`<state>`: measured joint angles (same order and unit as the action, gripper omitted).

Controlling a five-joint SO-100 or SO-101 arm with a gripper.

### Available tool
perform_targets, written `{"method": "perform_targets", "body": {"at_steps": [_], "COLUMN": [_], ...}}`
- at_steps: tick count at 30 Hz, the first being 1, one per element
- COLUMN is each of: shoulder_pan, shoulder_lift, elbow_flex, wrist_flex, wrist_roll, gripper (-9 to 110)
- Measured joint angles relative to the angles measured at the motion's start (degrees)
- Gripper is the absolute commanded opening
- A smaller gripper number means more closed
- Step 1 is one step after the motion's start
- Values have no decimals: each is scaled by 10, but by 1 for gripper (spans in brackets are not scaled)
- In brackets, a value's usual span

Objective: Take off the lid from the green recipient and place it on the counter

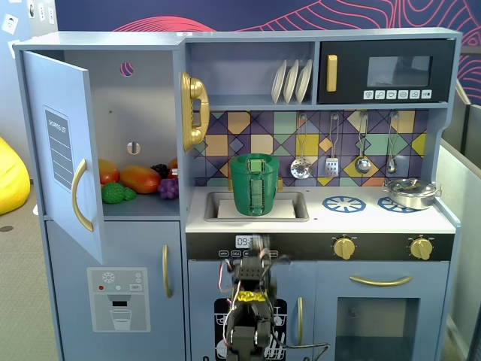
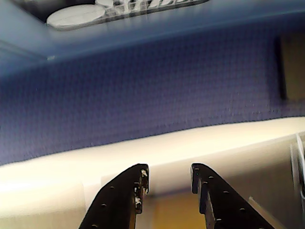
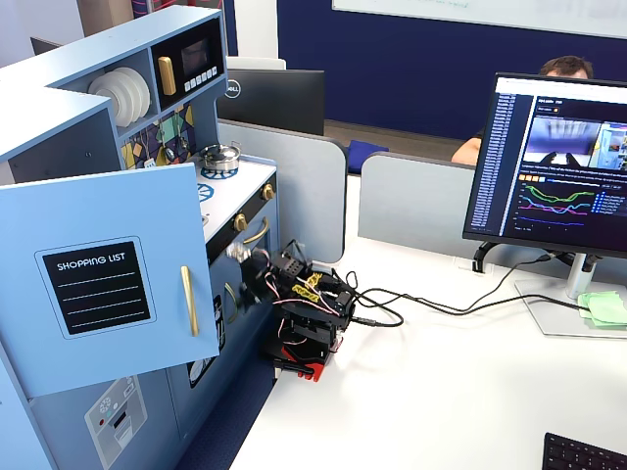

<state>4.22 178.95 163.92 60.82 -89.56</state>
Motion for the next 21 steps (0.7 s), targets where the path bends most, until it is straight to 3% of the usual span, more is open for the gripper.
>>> {"method": "perform_targets", "body": {"at_steps": [10,21], "shoulder_pan": [0,-2], "shoulder_lift": [-150,-267], "elbow_flex": [-328,-453], "wrist_flex": [-200,-330], "wrist_roll": [-49,-89], "gripper": [27,30]}}
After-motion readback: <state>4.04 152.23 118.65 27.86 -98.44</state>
